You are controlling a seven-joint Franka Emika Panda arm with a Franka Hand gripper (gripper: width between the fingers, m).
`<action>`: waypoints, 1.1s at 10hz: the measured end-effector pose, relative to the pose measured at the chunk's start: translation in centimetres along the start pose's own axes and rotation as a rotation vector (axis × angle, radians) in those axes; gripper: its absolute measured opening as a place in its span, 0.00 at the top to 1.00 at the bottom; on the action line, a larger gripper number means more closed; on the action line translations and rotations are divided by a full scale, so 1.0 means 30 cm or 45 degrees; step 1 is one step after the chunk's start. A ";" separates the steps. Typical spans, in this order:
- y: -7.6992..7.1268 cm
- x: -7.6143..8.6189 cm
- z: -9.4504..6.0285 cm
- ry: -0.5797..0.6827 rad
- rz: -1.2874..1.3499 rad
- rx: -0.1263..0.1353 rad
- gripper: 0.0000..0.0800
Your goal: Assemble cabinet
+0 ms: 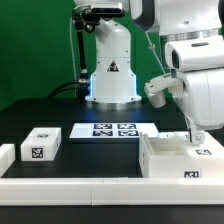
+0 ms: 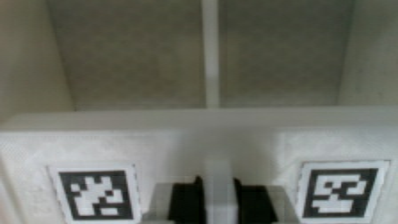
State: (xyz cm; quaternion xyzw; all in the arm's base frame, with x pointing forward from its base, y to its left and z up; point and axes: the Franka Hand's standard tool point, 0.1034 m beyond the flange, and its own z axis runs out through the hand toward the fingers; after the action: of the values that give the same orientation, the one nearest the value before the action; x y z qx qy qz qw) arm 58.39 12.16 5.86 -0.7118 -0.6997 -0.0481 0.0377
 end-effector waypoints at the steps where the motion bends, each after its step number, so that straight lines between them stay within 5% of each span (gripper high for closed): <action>1: 0.000 0.000 0.001 0.000 0.001 0.000 0.92; 3: -0.001 -0.001 0.002 0.000 0.002 0.001 0.61; 4: 0.005 -0.001 -0.019 -0.003 0.013 -0.011 0.61; 6: -0.014 -0.003 -0.091 -0.023 0.002 -0.037 0.24; 7: -0.029 -0.004 -0.121 -0.033 0.002 -0.048 0.24; 11: -0.041 -0.008 -0.101 -0.032 0.005 -0.034 0.19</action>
Offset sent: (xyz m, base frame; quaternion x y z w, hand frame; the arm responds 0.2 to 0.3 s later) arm -0.0085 -0.0010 0.0262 -0.0044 -0.0053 0.0199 0.9998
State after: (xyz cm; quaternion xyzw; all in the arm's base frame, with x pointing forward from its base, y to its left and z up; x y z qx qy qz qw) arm 57.12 11.57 8.81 -0.7142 -0.6980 -0.0484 0.0196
